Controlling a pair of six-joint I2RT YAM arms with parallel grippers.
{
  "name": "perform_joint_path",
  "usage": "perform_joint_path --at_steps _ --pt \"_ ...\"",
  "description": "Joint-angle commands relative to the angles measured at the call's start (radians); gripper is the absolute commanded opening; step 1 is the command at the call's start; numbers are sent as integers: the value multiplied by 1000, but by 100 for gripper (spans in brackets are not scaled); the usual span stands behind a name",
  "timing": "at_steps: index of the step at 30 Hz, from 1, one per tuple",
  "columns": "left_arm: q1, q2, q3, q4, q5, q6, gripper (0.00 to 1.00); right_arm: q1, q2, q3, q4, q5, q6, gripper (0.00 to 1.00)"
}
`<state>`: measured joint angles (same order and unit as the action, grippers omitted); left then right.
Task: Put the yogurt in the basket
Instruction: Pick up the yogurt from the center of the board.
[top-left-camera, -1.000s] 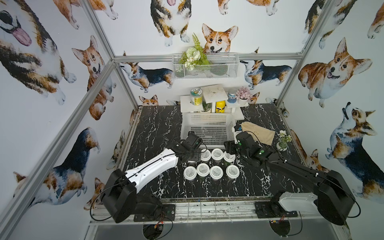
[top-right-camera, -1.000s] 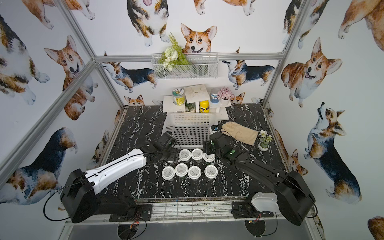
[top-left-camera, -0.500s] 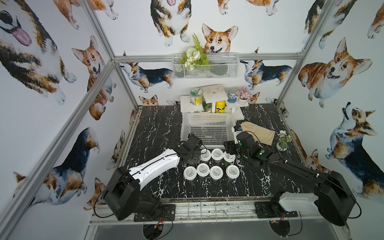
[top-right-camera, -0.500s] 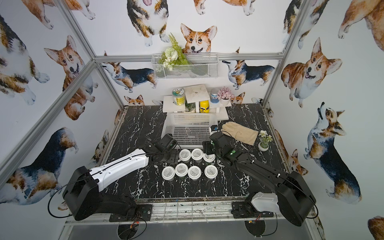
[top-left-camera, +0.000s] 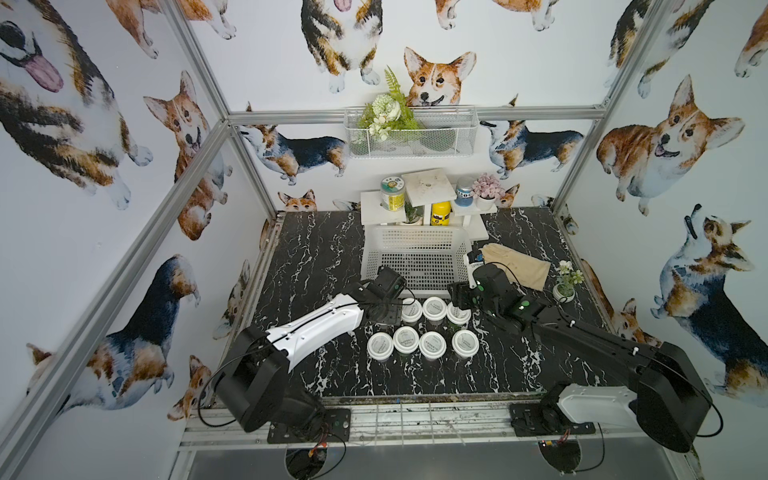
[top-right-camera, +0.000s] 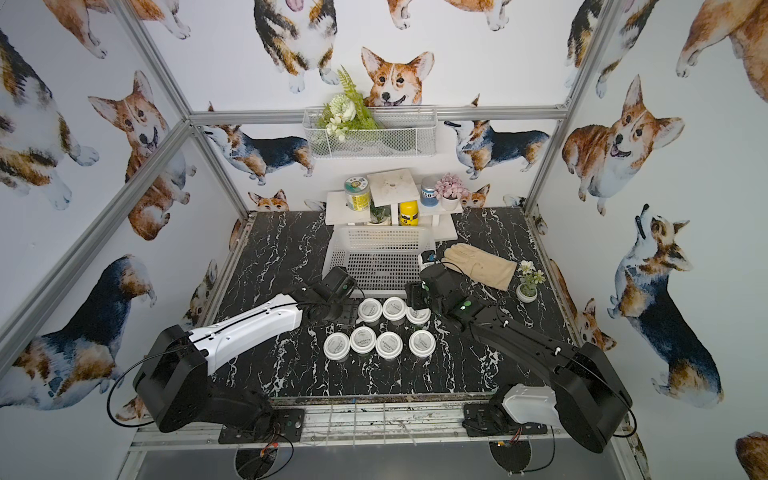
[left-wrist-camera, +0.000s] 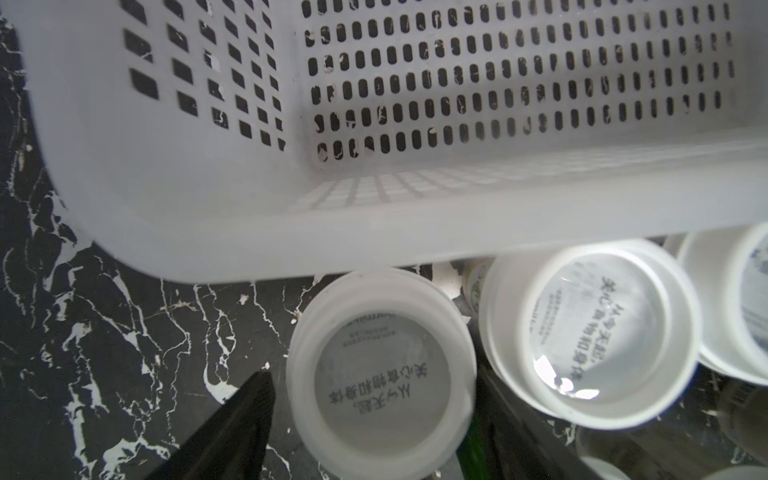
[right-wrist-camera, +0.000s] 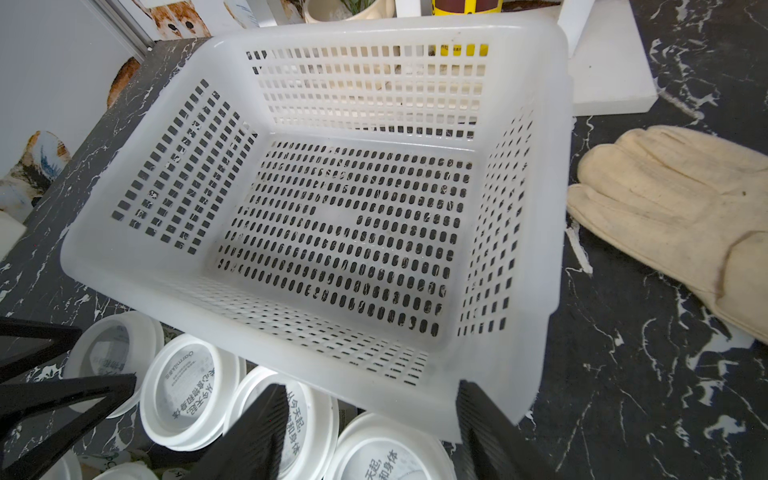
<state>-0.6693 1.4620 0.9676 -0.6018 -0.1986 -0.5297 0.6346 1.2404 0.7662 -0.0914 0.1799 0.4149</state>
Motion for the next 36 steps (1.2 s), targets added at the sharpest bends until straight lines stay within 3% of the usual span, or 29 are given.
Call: perform_joint_path --at_steps 1,17,27,36 --pt "0 9 12 7 8 11 79 0 -2 1 37 -5 -6 70" --pt "1 26 20 2 6 15 76 1 -3 1 38 -8 -9 67" --pt "0 9 19 -6 -4 12 65 0 -3 2 39 -10 -11 65" --pt "1 -48 15 -50 -11 8 63 1 1 4 39 -12 -12 64"
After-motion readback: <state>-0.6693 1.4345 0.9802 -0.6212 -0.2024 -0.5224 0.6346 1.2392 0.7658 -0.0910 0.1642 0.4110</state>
